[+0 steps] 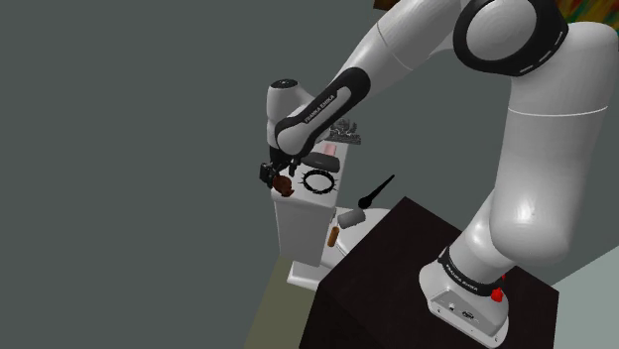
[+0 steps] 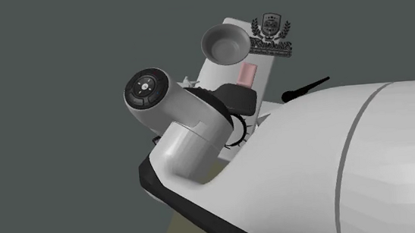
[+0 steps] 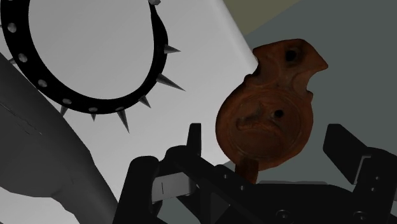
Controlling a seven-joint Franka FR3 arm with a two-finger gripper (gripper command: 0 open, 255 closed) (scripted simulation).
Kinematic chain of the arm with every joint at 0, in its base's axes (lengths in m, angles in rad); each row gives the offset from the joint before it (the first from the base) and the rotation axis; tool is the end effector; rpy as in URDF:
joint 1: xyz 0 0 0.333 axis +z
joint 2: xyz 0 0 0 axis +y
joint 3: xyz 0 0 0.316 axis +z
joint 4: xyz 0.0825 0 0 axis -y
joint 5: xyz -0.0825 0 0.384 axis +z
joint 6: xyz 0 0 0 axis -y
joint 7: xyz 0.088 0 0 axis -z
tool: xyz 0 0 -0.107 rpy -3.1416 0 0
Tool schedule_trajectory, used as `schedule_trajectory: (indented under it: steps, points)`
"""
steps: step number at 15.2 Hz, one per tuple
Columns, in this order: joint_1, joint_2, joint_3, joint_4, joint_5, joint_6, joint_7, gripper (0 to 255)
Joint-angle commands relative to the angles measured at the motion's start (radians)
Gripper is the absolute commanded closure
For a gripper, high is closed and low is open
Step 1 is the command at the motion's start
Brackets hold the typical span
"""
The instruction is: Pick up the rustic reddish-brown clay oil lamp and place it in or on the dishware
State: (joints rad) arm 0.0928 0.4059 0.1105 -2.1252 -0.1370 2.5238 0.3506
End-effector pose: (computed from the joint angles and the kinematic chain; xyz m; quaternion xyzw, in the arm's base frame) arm 0.5636 0.1175 0.2172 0.9996 -0.0221 0.0035 0.0175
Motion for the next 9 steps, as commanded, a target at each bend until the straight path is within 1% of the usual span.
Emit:
schedule_trajectory:
  steps: [1, 4, 5, 9]
  points:
    - [0.0, 0.001, 0.0, 0.0, 0.0, 0.001, 0.0, 0]
    - [0.0, 0.001, 0.0, 0.0, 0.0, 0.001, 0.0, 0]
    - [0.0, 0.001, 0.0, 0.0, 0.0, 0.001, 0.0, 255]
    - [0.0, 0.001, 0.0, 0.001, 0.0, 0.0, 0.0, 255]
